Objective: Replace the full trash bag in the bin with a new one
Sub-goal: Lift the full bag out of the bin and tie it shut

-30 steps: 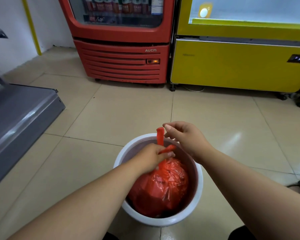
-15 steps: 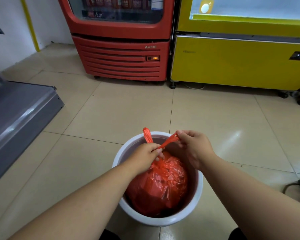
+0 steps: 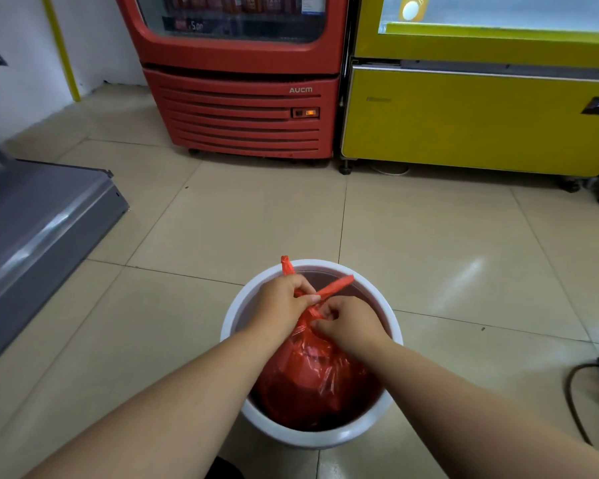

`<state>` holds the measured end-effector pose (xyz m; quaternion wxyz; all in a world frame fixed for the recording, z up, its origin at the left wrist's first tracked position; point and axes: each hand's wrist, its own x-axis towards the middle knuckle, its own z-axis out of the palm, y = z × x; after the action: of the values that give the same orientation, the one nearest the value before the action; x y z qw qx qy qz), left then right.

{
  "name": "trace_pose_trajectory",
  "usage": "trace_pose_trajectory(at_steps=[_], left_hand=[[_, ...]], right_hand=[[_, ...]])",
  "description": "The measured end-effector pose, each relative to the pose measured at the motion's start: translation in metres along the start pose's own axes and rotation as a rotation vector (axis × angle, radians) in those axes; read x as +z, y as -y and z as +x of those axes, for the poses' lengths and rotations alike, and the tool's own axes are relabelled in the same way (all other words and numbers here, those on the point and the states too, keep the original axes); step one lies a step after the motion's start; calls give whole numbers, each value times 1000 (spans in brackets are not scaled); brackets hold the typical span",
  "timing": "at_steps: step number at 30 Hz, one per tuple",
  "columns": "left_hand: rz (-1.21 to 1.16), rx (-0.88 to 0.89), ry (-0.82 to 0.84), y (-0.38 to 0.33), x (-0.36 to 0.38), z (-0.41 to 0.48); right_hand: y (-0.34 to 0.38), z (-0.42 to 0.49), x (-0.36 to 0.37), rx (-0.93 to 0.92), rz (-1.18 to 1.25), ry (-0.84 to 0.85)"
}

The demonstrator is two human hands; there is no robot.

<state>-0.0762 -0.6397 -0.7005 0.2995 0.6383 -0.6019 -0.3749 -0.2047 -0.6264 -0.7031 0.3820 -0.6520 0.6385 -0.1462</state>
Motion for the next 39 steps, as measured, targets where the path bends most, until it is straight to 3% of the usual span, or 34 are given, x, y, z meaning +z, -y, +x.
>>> trace_pose_trajectory(at_steps=[5, 8, 11, 14, 17, 20, 26, 29, 34, 39], left_hand=[[460, 259, 274, 8, -9, -3], [591, 309, 326, 8, -18, -5], [503, 122, 401, 5, -18, 0], [149, -176, 487, 3, -19, 2], [-77, -298, 451, 4, -18, 1], [-140, -331, 437, 4, -15, 1], [-167, -259, 464, 6, -20, 3], [-98, -183, 452, 12, -27, 4], [209, -31, 313, 20, -31, 8], [412, 14, 236, 24, -35, 8]], right_hand=[[-4, 3, -9, -57, -67, -28], [-4, 1, -13, -96, -80, -41], [-4, -5, -10, -167, -136, -65], [-6, -18, -8, -266, -213, -171], [-4, -27, -4, -368, -302, -171], [-1, -23, -1, -356, -381, -176], [4, -15, 0, -310, -445, -170], [3, -16, -4, -322, -466, -153], [-3, -23, -7, -391, -513, -95], [-15, -27, -10, -402, -532, -19]])
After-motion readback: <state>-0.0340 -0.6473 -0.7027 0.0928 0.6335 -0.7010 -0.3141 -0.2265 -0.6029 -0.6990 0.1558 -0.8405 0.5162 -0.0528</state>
